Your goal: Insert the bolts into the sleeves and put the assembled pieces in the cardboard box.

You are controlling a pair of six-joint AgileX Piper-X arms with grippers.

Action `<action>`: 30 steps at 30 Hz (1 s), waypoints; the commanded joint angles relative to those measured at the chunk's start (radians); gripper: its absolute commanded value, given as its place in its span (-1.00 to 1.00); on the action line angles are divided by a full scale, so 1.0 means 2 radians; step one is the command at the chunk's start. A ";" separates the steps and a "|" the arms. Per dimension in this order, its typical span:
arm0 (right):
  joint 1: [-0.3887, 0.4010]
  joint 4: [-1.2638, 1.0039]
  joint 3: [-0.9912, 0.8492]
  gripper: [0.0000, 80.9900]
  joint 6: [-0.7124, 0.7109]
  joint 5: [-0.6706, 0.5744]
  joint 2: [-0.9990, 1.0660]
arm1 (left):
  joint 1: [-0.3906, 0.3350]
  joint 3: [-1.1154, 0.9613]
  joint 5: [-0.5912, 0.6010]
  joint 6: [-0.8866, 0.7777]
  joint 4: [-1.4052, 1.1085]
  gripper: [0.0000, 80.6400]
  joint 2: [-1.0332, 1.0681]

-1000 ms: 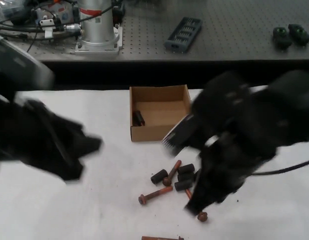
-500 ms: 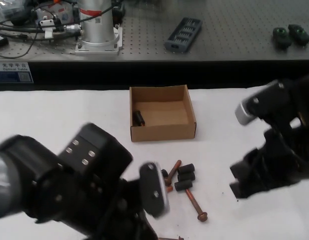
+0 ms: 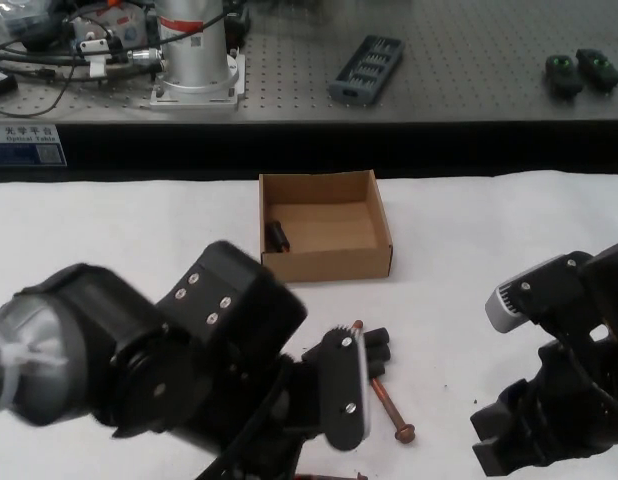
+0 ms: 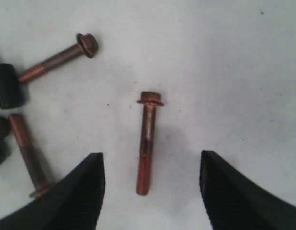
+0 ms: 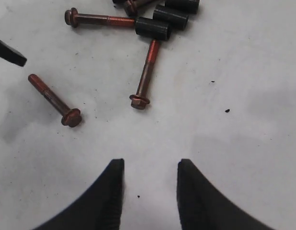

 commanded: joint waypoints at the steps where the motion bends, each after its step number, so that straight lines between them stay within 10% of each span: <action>1: -0.002 -0.007 -0.002 -0.32 0.003 -0.012 -0.006 | -0.002 -0.026 -0.007 0.016 -0.001 0.08 0.026; 30: -0.002 -0.015 -0.002 -0.32 0.004 -0.021 -0.007 | -0.002 -0.087 0.009 0.029 0.068 0.08 0.125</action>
